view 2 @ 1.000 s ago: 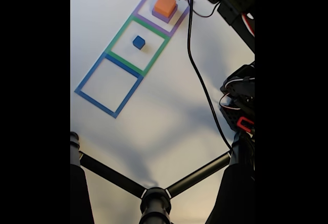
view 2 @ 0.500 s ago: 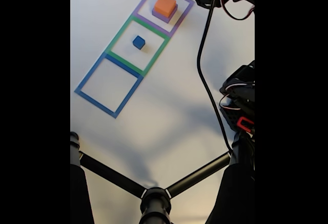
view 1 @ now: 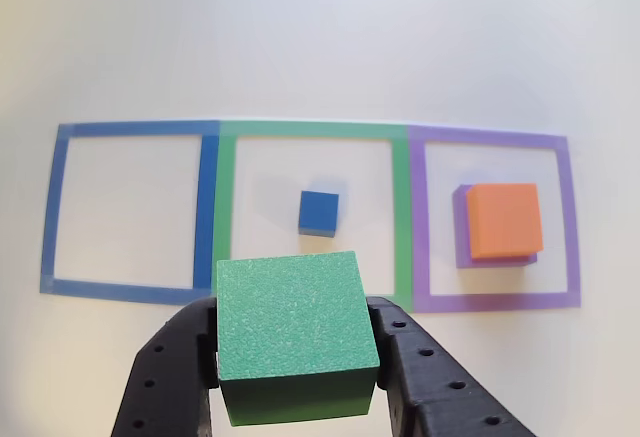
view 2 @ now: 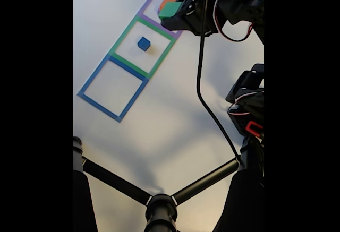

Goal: Tower of hanoi

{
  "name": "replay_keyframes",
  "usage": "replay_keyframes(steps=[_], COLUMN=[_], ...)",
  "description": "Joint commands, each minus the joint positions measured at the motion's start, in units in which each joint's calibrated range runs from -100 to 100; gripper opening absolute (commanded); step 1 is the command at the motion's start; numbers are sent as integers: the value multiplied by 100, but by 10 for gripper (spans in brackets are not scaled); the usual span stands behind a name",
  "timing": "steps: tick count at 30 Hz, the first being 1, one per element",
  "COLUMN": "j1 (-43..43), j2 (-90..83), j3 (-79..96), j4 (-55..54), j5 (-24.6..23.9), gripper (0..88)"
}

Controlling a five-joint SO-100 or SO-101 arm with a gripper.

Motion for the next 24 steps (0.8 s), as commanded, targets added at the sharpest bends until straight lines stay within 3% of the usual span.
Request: replay_keyframes(steps=[1, 8, 16, 24], j1=[-441, -738, -1058, -1447], j2=[87, -81, -282, 111], j3=[272, 2180, 5124, 6687], j4=[-315, -2047, -5608, -8441], j5=[0, 0, 0, 0], gripper=[58, 57, 59, 59])
